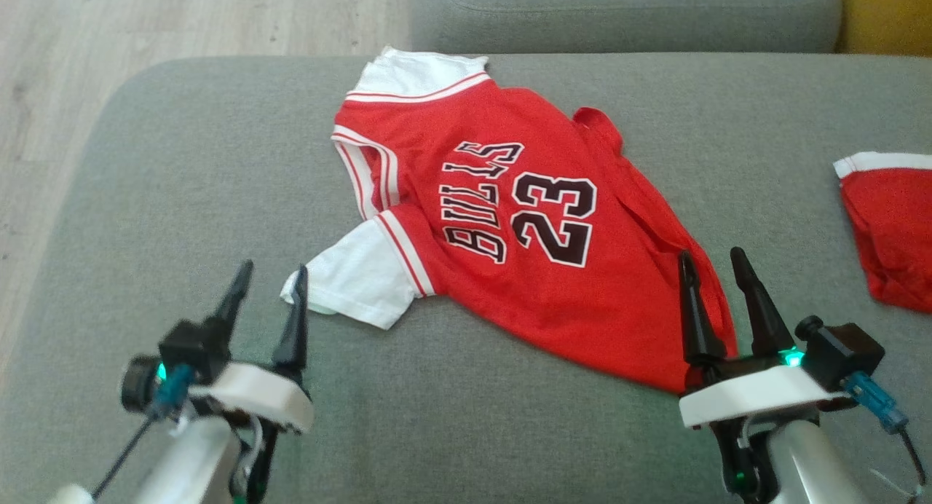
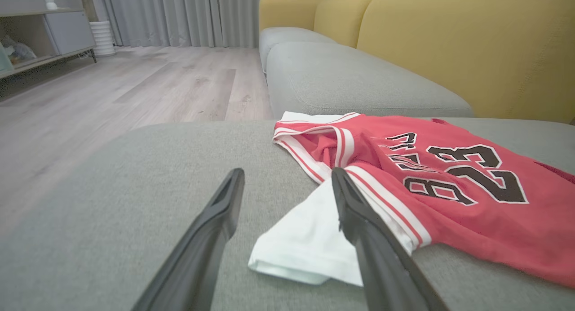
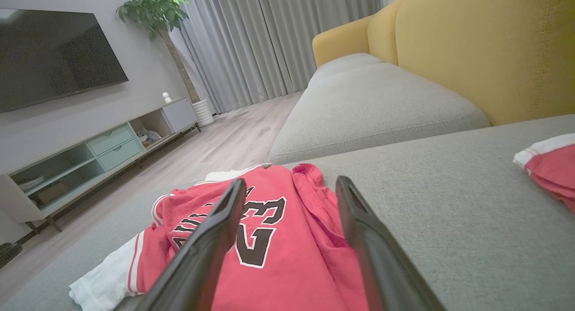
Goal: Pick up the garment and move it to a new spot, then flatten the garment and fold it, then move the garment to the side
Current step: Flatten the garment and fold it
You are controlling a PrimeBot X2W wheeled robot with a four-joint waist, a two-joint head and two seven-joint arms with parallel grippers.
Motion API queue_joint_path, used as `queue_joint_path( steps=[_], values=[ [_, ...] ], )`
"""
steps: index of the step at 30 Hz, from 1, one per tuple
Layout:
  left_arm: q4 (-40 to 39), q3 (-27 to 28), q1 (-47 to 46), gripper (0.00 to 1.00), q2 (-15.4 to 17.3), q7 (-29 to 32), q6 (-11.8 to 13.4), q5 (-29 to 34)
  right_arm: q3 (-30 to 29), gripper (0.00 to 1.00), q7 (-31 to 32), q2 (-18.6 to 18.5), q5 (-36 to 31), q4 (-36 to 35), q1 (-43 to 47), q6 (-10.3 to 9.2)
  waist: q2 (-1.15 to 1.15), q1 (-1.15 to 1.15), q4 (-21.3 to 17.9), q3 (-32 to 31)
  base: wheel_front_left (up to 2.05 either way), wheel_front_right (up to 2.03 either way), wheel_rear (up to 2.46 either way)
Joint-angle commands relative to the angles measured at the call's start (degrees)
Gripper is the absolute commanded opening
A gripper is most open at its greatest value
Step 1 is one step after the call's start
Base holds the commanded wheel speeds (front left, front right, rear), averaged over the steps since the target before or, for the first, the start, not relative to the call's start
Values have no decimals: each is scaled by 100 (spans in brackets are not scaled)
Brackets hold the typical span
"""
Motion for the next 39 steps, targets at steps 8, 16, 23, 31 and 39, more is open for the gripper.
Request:
queue_joint_path(
  steps=[8,16,23,31,39],
  values=[
    [-183,419,49,100,-47,-51,-65,247,163,100,-62,-17,-61,-211,-178,-5,0,1,-18,106,0,0,0],
    [739,370,-496,100,32,424,-163,205,208,100,-62,-17,-43,-243,-294,-5,0,1,-325,420,0,0,0],
    [1512,375,-872,100,47,744,-121,165,179,100,-62,-17,-42,-269,-360,-5,0,1,-472,634,0,0,0],
    [2133,283,-1106,100,-65,924,-247,105,145,100,-62,-17,-69,-257,-423,-5,0,1,-489,707,0,0,0],
    [2348,276,-1212,0,-171,592,-470,6,170,100,-62,-17,-74,-190,-397,-5,0,1,-503,636,0,0,0]
  ],
)
